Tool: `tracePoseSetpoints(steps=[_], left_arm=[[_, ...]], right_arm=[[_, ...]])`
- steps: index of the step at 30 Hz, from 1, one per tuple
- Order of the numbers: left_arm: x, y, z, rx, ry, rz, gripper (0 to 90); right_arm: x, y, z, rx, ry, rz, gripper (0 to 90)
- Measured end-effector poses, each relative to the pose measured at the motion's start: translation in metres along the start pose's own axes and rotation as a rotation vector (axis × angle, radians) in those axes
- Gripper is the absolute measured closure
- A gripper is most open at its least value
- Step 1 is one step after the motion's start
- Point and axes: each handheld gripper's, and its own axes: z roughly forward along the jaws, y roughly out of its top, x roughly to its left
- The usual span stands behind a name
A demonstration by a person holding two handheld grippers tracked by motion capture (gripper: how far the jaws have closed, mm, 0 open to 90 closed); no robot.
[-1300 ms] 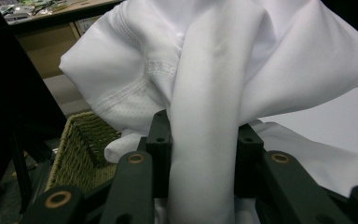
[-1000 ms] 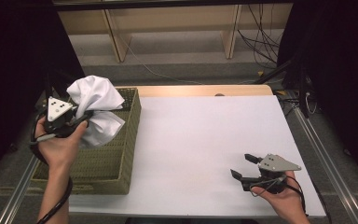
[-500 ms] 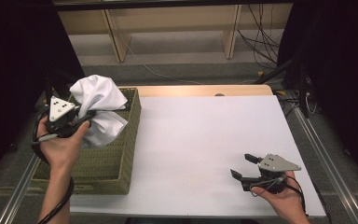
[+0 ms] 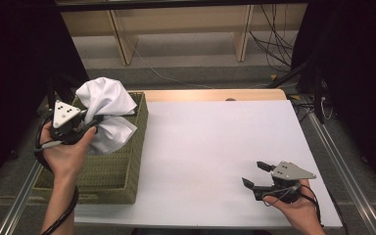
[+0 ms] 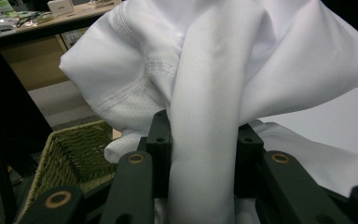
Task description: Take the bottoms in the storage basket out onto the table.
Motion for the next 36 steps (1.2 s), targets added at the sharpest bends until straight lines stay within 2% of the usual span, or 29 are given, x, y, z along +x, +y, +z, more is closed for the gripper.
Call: tracePoseSetpoints(steps=[23,36], left_arm=[[-0.011,0.006,-0.003,-0.018,-0.020,0.016,66.9],[-0.024,0.008,-0.001,-0.025,-0.049,0.037,66.8]], right_arm=[[0.000,0.000,-0.001,0.000,-0.001,-0.003,23.4],[0.000,0.000,-0.001,-0.002,-0.002,-0.003,23.4]])
